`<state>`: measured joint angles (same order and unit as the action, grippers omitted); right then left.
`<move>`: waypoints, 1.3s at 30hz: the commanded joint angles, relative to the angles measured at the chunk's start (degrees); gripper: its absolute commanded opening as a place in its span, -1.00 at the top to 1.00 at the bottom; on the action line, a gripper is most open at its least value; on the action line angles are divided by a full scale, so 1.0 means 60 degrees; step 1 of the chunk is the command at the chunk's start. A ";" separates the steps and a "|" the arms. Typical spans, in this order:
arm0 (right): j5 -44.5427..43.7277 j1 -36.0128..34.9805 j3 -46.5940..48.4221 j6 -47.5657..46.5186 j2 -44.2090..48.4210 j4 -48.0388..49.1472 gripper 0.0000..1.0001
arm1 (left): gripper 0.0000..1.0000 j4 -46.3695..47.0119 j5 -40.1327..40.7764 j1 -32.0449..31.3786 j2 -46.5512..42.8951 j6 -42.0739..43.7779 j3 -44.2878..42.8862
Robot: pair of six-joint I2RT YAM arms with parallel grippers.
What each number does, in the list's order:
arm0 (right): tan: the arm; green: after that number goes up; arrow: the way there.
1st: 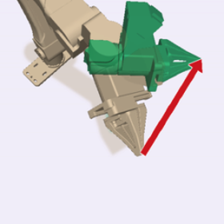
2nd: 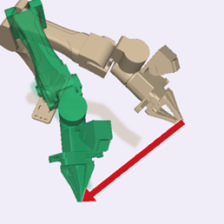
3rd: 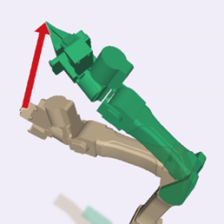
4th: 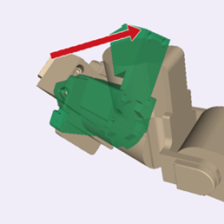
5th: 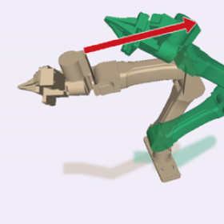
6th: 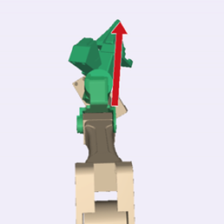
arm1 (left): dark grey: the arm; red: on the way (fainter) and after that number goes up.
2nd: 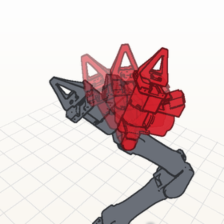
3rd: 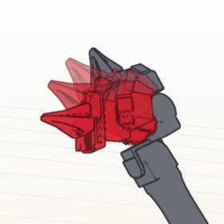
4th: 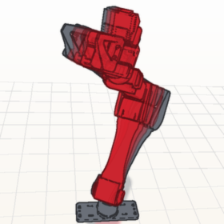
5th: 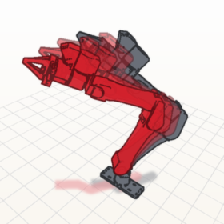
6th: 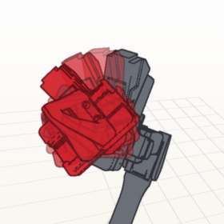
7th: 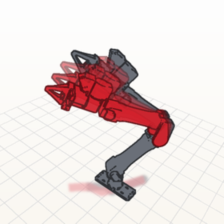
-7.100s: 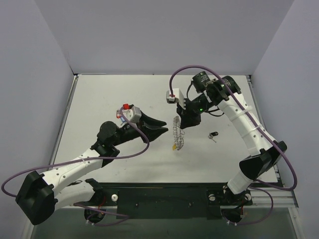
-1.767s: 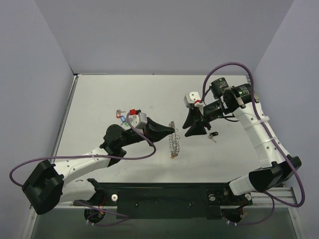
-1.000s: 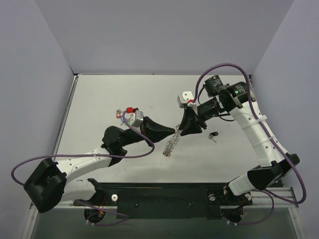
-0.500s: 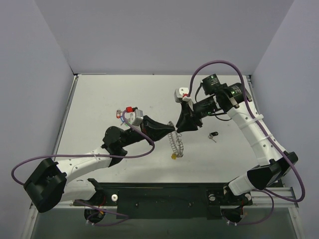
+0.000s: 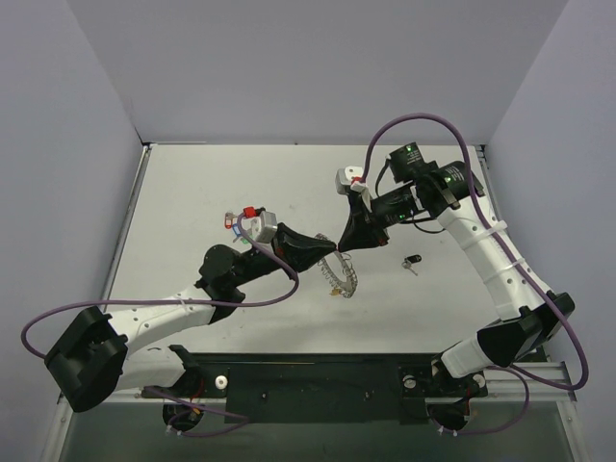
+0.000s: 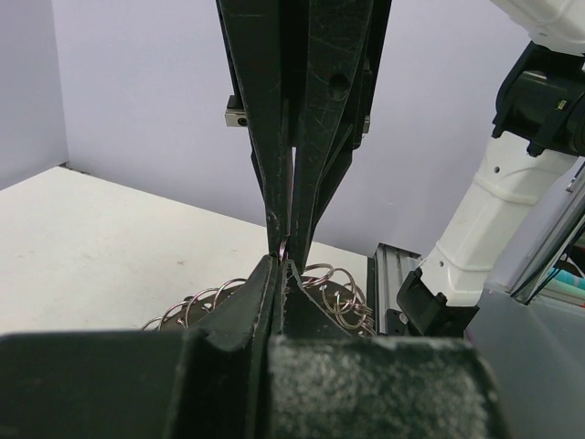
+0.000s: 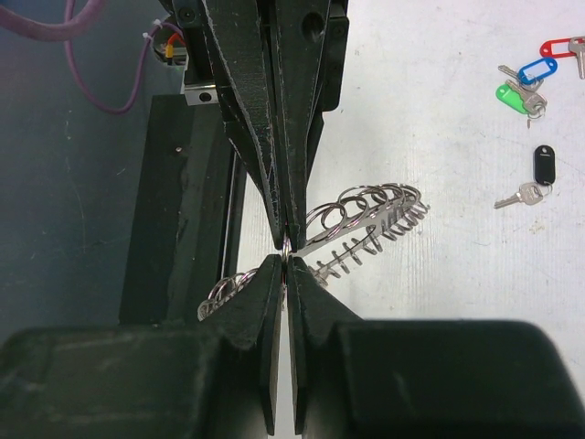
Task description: Put the keys on the keyring
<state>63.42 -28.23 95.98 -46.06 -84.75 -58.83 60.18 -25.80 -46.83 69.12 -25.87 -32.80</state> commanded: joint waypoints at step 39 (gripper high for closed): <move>-0.5179 -0.1740 0.3471 -0.0409 -0.1856 -0.5181 1.00 | 0.13 -0.3823 0.0170 -0.0266 -0.1223 0.3242 -0.0789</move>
<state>36.51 -37.36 114.93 -45.98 -95.24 -73.21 33.67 -23.09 -47.68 60.38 -10.37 -34.59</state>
